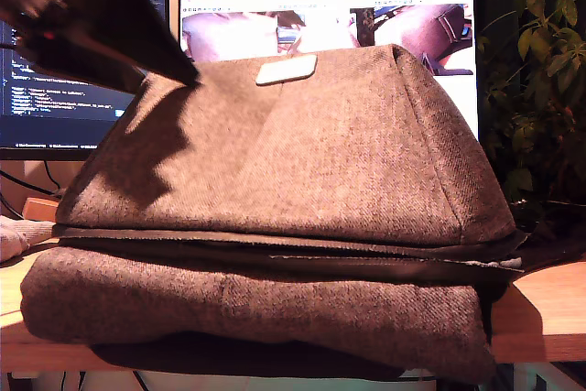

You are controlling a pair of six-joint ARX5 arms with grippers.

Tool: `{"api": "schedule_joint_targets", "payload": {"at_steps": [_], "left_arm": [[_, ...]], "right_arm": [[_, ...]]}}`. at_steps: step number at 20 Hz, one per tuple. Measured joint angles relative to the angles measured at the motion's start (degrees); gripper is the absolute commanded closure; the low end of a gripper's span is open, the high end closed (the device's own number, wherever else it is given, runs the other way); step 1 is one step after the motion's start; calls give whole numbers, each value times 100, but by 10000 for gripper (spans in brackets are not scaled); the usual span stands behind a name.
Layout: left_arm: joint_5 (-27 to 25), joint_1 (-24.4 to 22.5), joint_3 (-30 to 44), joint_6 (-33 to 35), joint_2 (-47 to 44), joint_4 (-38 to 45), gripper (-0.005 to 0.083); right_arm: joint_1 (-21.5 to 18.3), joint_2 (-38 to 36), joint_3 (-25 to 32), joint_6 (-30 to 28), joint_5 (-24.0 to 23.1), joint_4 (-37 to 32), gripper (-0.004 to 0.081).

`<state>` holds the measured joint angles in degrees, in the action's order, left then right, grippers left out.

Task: Pack the pair of socks inside the grey Google backpack

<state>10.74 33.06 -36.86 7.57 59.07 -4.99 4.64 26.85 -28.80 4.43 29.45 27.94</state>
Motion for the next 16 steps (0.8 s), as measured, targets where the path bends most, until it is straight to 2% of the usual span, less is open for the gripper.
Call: {"api": "schedule_joint_targets", "payload": {"at_steps": [2, 3, 4, 5, 7, 8, 12, 16], "left_arm": [[22, 7, -24, -7, 168, 33, -3], [74, 26, -52, -9, 271, 33, 30], [76, 59, -81, -15, 365, 35, 127], [74, 101, -103, -35, 442, 39, 306], [66, 168, -109, -57, 529, 57, 825], [68, 173, -109, -57, 557, 66, 783], [184, 168, -245, -195, 601, -37, 795], [546, 155, -1137, -428, 715, -476, 795]], "right_arm": [[0, 0, 0, -2, 0, 0, 782], [0, 0, 0, -4, 0, -2, 782], [0, 0, 0, -4, 0, -4, 781], [0, 0, 0, -35, 0, -4, 782], [0, 0, 0, -155, 59, -4, 781], [-2, 0, 0, -155, 155, 4, 779], [-2, 0, 0, -284, 490, 402, 718], [85, 0, 0, -284, 920, 529, 658]]}}
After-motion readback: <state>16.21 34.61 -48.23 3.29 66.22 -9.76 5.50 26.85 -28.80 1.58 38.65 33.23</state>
